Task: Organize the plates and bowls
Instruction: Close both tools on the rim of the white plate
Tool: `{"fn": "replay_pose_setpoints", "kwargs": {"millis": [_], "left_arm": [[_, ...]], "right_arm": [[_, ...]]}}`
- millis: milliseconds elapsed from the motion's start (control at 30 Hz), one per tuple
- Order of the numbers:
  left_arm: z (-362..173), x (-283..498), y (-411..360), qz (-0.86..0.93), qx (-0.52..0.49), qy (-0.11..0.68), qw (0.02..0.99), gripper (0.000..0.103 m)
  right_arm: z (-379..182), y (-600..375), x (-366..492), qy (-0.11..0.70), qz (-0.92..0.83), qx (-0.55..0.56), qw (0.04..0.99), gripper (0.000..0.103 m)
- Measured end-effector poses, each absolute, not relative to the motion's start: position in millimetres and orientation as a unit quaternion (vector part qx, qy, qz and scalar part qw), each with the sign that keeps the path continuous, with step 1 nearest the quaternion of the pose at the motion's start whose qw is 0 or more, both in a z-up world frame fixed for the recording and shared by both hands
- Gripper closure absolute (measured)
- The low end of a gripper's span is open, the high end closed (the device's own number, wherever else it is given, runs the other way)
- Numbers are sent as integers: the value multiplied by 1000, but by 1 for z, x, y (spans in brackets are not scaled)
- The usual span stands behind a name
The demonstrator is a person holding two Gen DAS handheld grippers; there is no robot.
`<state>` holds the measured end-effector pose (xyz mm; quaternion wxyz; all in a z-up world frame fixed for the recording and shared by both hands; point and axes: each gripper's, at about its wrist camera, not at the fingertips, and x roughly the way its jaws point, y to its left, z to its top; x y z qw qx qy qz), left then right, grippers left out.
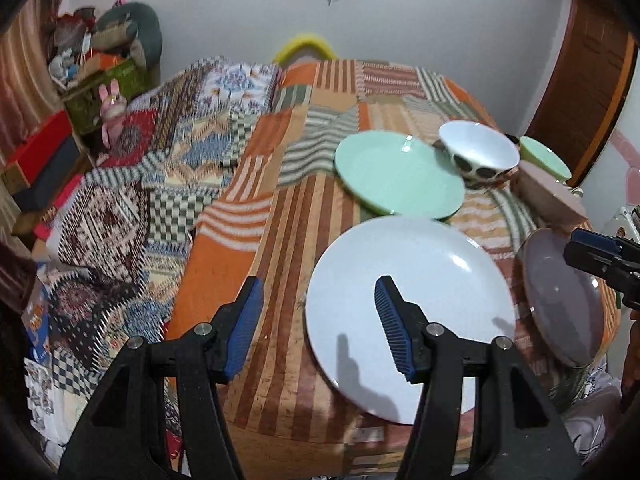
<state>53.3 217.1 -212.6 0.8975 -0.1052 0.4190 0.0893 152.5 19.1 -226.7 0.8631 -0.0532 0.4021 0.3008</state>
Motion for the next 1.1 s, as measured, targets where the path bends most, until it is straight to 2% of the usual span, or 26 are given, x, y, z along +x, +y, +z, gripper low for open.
{"fn": "replay_pose_setpoints", "kwargs": {"millis": [400,700,1000,1100], "left_arm": [[-260,59,235,67,-156,461,871,47],[-268,60,238,51,-169,465,867,67],[-272,58,240,38,-183,465,865,72],[-273,58,240,28,-190,467,863,78]], "right_arm": [[-264,42,178,461,281,-76,838,46],[-280,50,187,486,273,-85,825,72],[-289,56,191,501,276,-99,814,74],[-288,58,188,499,278,-104,814,76]]}}
